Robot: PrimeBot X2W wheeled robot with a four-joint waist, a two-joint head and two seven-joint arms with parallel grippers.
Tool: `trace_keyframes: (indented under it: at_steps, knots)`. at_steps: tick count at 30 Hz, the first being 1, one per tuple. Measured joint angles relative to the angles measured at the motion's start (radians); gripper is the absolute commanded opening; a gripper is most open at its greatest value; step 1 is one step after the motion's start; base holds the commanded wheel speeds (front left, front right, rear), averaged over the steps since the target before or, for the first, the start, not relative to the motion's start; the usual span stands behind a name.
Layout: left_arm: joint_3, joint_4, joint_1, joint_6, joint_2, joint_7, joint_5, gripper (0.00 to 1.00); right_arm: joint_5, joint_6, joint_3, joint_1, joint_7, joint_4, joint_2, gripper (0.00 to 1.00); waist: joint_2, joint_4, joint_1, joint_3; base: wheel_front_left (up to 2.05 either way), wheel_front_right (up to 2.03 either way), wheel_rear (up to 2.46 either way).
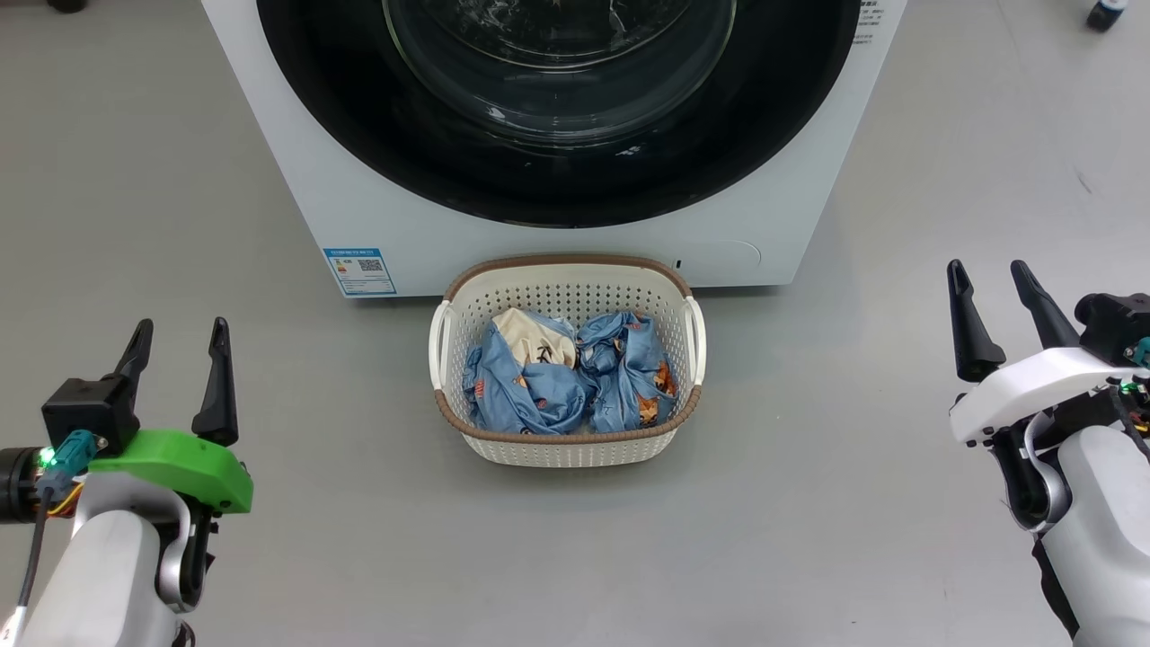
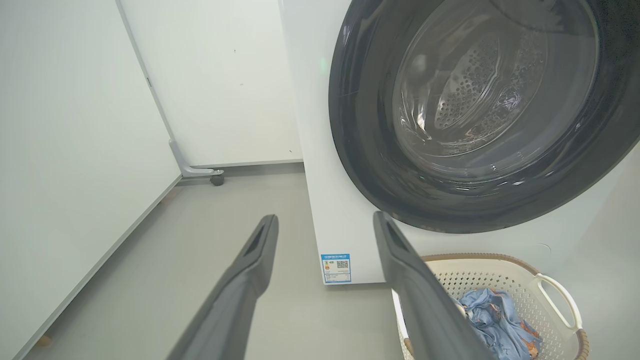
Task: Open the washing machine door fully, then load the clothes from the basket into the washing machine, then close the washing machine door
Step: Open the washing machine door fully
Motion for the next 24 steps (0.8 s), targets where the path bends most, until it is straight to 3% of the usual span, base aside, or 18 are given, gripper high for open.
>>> trace_keyframes:
  at_steps: [24]
  knots:
    - [0.042, -0.008, -0.022, -0.013, -0.026, 0.000, 0.011, 1.00, -0.005, 0.001, -0.015, -0.015, 0.000, -0.004, 0.004, 1.00, 0.0000, 0.007, 0.0000, 0.029, 0.70, 0.70, -1.40]
